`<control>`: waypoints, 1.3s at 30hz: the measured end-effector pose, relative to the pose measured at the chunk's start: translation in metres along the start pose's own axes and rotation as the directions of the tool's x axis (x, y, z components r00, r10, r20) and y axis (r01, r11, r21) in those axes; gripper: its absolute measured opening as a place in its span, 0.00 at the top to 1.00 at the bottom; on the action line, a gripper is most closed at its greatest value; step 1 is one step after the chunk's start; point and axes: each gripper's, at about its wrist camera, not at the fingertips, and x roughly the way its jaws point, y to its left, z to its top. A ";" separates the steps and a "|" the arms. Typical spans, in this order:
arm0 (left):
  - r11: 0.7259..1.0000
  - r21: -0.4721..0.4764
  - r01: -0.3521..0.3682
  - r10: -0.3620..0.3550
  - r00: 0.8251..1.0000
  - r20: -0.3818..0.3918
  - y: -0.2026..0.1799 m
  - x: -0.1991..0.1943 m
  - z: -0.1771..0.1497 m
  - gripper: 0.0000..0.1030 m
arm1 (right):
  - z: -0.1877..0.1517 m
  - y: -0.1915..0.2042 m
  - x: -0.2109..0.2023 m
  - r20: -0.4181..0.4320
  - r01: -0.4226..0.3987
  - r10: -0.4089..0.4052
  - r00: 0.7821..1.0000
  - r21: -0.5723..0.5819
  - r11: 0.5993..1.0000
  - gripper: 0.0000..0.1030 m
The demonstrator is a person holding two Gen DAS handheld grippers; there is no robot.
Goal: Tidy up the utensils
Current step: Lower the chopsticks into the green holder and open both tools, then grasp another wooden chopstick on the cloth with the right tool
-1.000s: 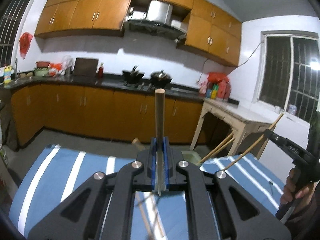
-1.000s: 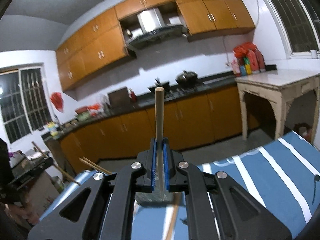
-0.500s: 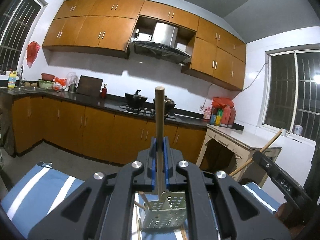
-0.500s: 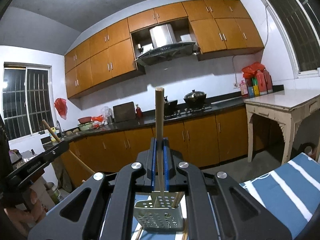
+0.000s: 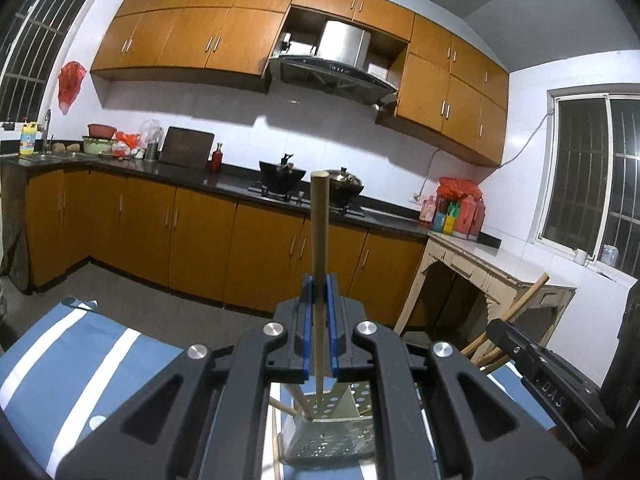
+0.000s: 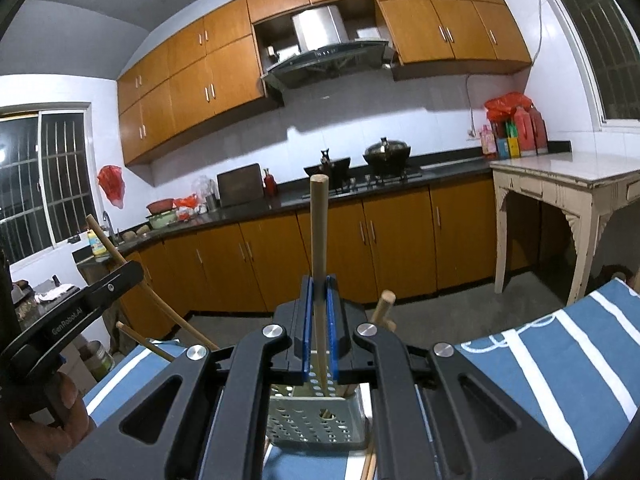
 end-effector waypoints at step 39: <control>0.981 -0.029 -0.190 0.162 0.902 -0.400 0.106 -0.061 -0.128 0.71 | -0.138 -0.049 0.015 -0.546 0.148 -0.095 0.832 0.055 0.987 0.71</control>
